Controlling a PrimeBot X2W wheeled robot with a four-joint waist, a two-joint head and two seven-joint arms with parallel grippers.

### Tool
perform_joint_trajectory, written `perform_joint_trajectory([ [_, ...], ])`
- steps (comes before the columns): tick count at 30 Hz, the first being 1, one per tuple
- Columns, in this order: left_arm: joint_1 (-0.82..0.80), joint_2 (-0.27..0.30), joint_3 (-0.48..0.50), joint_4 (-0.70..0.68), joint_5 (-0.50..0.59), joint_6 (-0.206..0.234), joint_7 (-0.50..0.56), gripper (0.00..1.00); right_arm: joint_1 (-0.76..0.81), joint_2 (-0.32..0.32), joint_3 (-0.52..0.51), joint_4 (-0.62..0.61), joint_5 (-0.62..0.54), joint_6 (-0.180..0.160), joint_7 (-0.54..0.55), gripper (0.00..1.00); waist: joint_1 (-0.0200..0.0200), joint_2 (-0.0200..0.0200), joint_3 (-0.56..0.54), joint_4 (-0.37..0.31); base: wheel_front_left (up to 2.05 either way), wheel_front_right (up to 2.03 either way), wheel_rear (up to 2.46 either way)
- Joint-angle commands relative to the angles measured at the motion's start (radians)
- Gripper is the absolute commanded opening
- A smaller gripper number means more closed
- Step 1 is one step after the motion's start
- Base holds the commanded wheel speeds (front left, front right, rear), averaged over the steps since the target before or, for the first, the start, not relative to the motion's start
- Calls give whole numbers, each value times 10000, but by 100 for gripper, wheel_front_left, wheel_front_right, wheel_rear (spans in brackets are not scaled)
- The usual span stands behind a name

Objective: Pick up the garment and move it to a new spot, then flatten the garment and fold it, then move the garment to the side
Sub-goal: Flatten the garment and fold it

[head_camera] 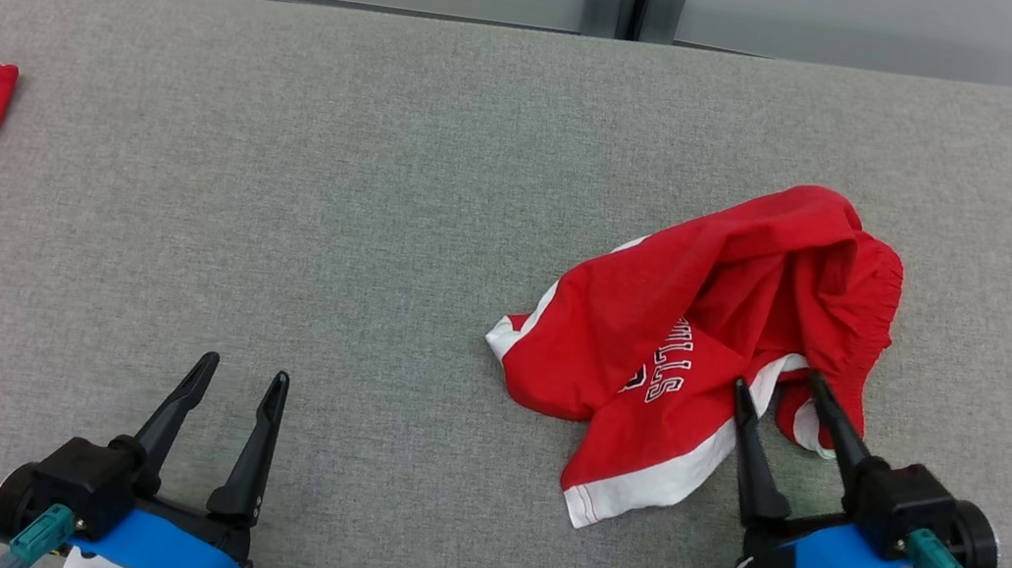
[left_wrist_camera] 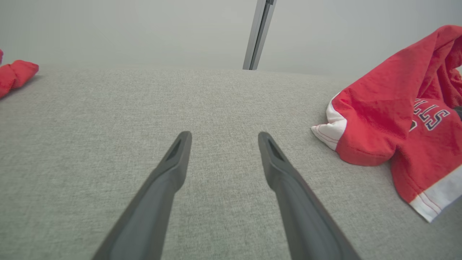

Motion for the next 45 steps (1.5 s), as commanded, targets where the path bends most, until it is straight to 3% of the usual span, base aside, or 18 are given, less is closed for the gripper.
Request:
perform_joint_trajectory([
  [1,-149,18,13,11,-2,14,-28,100,212,-20,222,-163,50,5,-39,100,-1,-1,-19,22,0,0,0],
  [9,21,-170,85,204,96,14,-26,100,1488,-27,1432,-887,770,5,-39,100,-1,-1,-390,5,0,0,0],
  [14,54,-316,98,257,207,14,-26,100,1743,-26,2135,-210,1248,5,-38,100,-1,-1,-529,57,0,0,0],
  [19,-24,-295,93,285,158,14,-28,100,1001,-29,2790,572,1606,3,-42,100,-1,-1,-425,347,0,0,0],
  [20,-49,-287,95,311,128,14,-26,100,787,-30,2905,636,1629,3,-41,44,-1,-1,-395,430,0,0,0],
  [21,-87,-262,52,321,102,14,-26,100,611,-24,2998,651,1662,5,-42,0,-1,-1,-360,529,0,0,0],
  [31,-523,-186,-468,602,-94,14,-26,100,-2244,-17,4293,1508,1723,5,-41,0,-1,-1,-145,2018,0,0,0],
  [38,-913,-212,-1075,903,-295,14,-26,100,-4284,-38,5363,3278,2345,5,27,0,-1,-1,33,3495,0,0,0],
  [39,-908,-206,-1116,947,-311,14,-26,100,-4370,-34,5586,3499,2582,5,141,7,-1,-1,23,3605,0,0,0],
  [40,-908,-195,-1134,984,-337,14,-26,100,-4441,-30,5802,3639,2853,5,206,45,-1,-1,3,3658,0,0,0],
  [41,-879,-197,-1117,1028,-349,14,-26,100,-4455,-34,6089,3743,3126,5,253,100,-1,-1,-38,3671,0,0,0],
  [45,-611,-220,-753,1143,-255,14,-28,100,-3979,-41,7359,3818,4122,5,301,100,-1,-1,-248,3126,0,0,0],
])
